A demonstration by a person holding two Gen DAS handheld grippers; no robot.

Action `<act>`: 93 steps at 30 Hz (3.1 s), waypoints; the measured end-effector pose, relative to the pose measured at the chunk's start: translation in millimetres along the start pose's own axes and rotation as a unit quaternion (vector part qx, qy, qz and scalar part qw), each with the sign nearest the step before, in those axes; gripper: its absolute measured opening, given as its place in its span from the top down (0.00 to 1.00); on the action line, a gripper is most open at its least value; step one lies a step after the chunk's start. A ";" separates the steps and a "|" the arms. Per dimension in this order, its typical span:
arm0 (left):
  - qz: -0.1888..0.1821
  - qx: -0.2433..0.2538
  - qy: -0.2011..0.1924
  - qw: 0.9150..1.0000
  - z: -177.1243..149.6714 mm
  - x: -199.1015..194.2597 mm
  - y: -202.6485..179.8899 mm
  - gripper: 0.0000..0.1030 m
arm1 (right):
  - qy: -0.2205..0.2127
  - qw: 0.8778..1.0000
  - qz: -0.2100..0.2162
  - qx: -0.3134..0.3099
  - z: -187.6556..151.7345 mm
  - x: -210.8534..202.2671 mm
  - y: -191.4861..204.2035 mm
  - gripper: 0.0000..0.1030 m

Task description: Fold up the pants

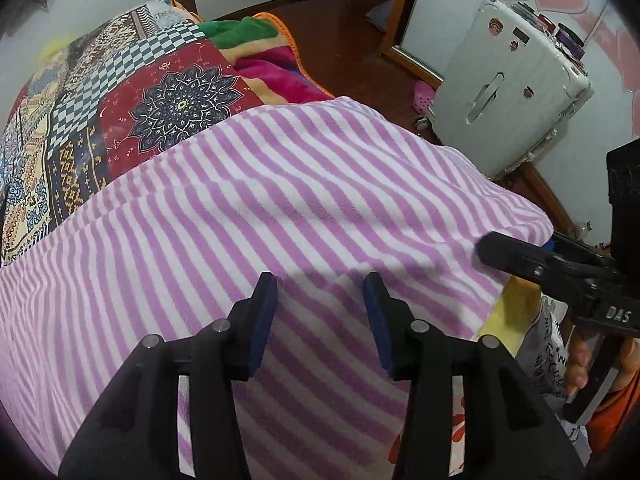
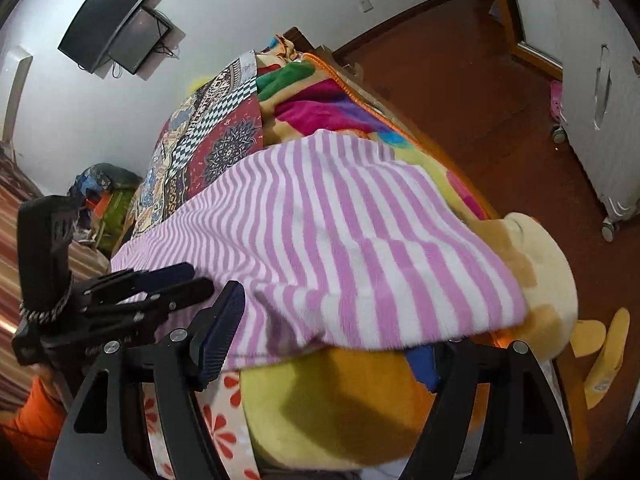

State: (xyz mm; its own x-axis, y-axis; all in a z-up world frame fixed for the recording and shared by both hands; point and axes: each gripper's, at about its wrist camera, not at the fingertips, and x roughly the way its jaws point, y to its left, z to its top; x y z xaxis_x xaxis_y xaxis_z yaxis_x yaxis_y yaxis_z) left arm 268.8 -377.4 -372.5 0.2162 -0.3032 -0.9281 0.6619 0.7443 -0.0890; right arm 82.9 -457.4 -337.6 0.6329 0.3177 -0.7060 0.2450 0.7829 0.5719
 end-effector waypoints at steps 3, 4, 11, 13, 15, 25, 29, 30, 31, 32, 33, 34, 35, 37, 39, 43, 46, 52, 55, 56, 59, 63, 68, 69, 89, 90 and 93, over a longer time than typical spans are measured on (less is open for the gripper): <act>-0.005 -0.005 0.000 1.000 0.0 0.5 2.1 0.55 | -0.015 1.000 -0.003 0.004 0.1 1.9 1.2 0.38; -0.006 -0.006 0.000 1.000 0.1 0.5 2.6 0.55 | -0.021 1.000 -0.006 0.006 0.4 1.8 1.4 0.47; -0.010 -0.008 0.000 1.000 0.4 -1.6 2.7 0.54 | -0.037 0.999 0.002 0.007 7.7 -1.4 2.0 0.79; -0.013 -0.011 -0.002 1.000 0.0 -5.4 3.4 0.54 | -0.046 0.999 -0.004 -0.006 9.3 -4.5 8.0 0.82; -0.019 -0.014 -0.008 1.000 -1.3 -12.2 4.3 0.54 | -0.055 0.998 -0.011 -0.026 10.7 -9.3 16.4 0.84; -0.008 -0.032 -0.072 0.997 -12.2 -73.3 33.9 0.54 | -0.099 0.991 -0.008 -0.086 25.0 -34.0 63.2 0.87; 0.005 -0.045 -0.102 0.994 -22.1 -100.5 55.5 0.54 | -0.115 0.986 0.000 -0.118 31.2 -43.1 93.5 0.87; 0.008 -0.049 -0.109 0.993 -25.6 -107.6 61.5 0.54 | -0.119 0.985 0.003 -0.126 32.6 -44.8 101.5 0.87; 0.012 -0.053 -0.118 0.992 -29.8 -115.2 69.0 0.54 | -0.122 0.984 0.005 -0.131 33.1 -45.2 107.5 0.87; 0.014 -0.057 -0.124 0.991 -33.6 -121.6 76.0 0.54 | -0.126 0.982 0.007 -0.141 34.7 -46.4 117.4 0.87; 0.017 -0.063 -0.133 0.989 -38.8 -129.8 85.0 0.54 | -0.129 0.980 0.008 -0.149 36.1 -46.5 125.8 0.87; 0.019 -0.069 -0.139 0.988 -43.4 -136.1 92.2 0.54 | -0.133 0.978 0.010 -0.158 37.2 -46.7 135.6 0.87; 0.021 -0.074 -0.144 0.987 -47.4 -141.6 100.2 0.53 | -0.136 0.976 0.014 -0.169 38.7 -47.0 147.0 0.87; 0.027 -0.086 -0.156 0.984 -58.7 -153.8 116.3 0.53 | -0.141 0.972 0.019 -0.187 40.2 -45.7 168.3 0.87; 0.032 -0.097 -0.165 0.981 -69.1 -163.8 131.4 0.52 | -0.144 0.968 0.027 -0.205 41.1 -43.1 190.1 0.88; 0.048 -0.127 -0.185 0.973 -96.9 -186.4 171.0 0.50 | -0.144 0.958 0.044 -0.244 38.0 -36.6 235.7 0.88; 0.062 -0.157 -0.193 0.966 -120.6 -199.0 204.1 0.50 | -0.138 0.949 0.058 -0.277 31.4 -27.3 271.9 0.88; 0.095 -0.224 -0.195 0.950 -179.5 -215.8 264.5 0.50 | -0.100 0.927 0.090 -0.351 3.0 5.2 339.6 0.88; 0.107 -0.255 -0.185 0.943 -207.8 -216.0 286.9 0.50 | -0.060 0.915 0.102 -0.387 -18.5 36.0 365.6 0.88; 0.109 -0.265 -0.180 0.941 -216.8 -214.4 293.8 0.50 | -0.039 0.910 0.104 -0.399 -28.1 51.2 373.0 0.88; 0.113 -0.287 -0.166 0.937 -234.5 -207.7 307.8 0.50 | 0.027 0.898 0.109 -0.426 -56.9 93.3 384.0 0.88; 0.109 -0.301 -0.154 0.935 -249.2 -199.0 315.4 0.50 | 0.101 0.875 0.104 -0.462 -94.0 129.6 385.7 0.87; 0.101 -0.303 -0.144 0.937 -245.0 -186.1 316.5 0.50 | 0.165 0.862 0.088 -0.472 -114.0 154.4 375.0 0.83; 0.100 -0.298 -0.143 0.938 -241.3 -184.6 314.5 0.50 | 0.166 0.862 0.089 -0.471 -113.5 152.8 371.7 0.80; 0.087 -0.241 -0.122 0.959 -170.2 -152.4 318.0 0.46 | 0.105 0.903 0.010 -0.417 -23.5 102.8 296.8 0.58; 0.087 -0.240 -0.120 0.959 -168.8 -150.7 318.6 0.46 | 0.111 0.903 0.001 -0.415 -20.5 105.7 290.1 0.58; 0.082 -0.239 -0.110 0.961 -162.5 -140.3 323.9 0.46 | 0.135 0.899 -0.020 -0.417 -17.0 124.7 275.7 0.58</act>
State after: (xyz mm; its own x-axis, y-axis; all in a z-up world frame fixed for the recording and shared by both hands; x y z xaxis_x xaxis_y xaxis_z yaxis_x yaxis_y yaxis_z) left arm 336.2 2.9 -329.9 0.4712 -0.2386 -0.8491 0.2117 0.9652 -0.1538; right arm 216.9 -192.9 -275.0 0.4066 0.3098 -0.8595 -0.4424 0.8899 0.1115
